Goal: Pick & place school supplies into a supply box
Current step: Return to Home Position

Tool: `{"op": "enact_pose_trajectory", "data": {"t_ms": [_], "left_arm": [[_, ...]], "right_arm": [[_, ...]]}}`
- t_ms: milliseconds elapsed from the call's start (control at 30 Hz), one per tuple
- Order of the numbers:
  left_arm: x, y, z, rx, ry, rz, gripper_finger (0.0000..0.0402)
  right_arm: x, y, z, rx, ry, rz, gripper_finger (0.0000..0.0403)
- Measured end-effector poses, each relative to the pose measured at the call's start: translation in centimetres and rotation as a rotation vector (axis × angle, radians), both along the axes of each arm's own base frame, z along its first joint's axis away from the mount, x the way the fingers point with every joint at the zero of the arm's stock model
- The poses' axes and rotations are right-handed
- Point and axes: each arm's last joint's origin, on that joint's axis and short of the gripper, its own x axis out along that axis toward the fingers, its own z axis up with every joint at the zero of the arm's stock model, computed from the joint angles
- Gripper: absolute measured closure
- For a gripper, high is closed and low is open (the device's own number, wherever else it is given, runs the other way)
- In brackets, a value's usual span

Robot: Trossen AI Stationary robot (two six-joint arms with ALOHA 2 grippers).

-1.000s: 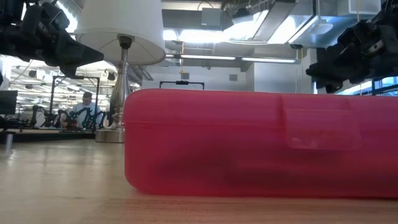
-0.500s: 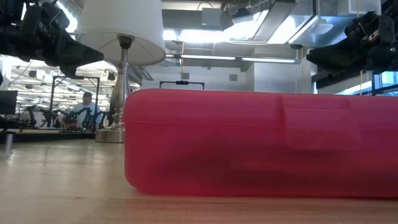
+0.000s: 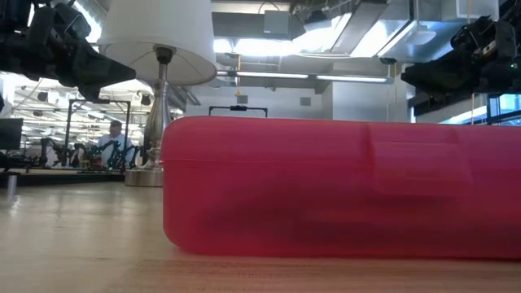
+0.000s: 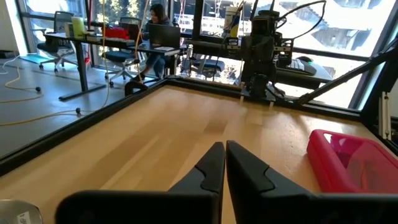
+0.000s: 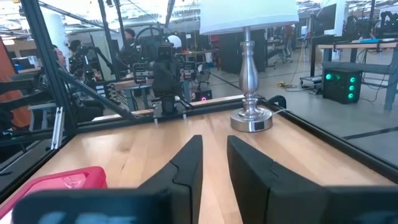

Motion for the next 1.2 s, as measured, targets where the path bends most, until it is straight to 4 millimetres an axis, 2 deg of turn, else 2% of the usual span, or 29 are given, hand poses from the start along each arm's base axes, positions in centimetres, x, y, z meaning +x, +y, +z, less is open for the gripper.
{"op": "enact_pose_trajectory", "data": {"t_ms": [1200], "left_arm": [[0.0,0.0,0.0,0.0,0.0,-0.001,0.0393]], "right_arm": [[0.0,0.0,0.01,-0.001,-0.001,0.0,0.0325]]}}
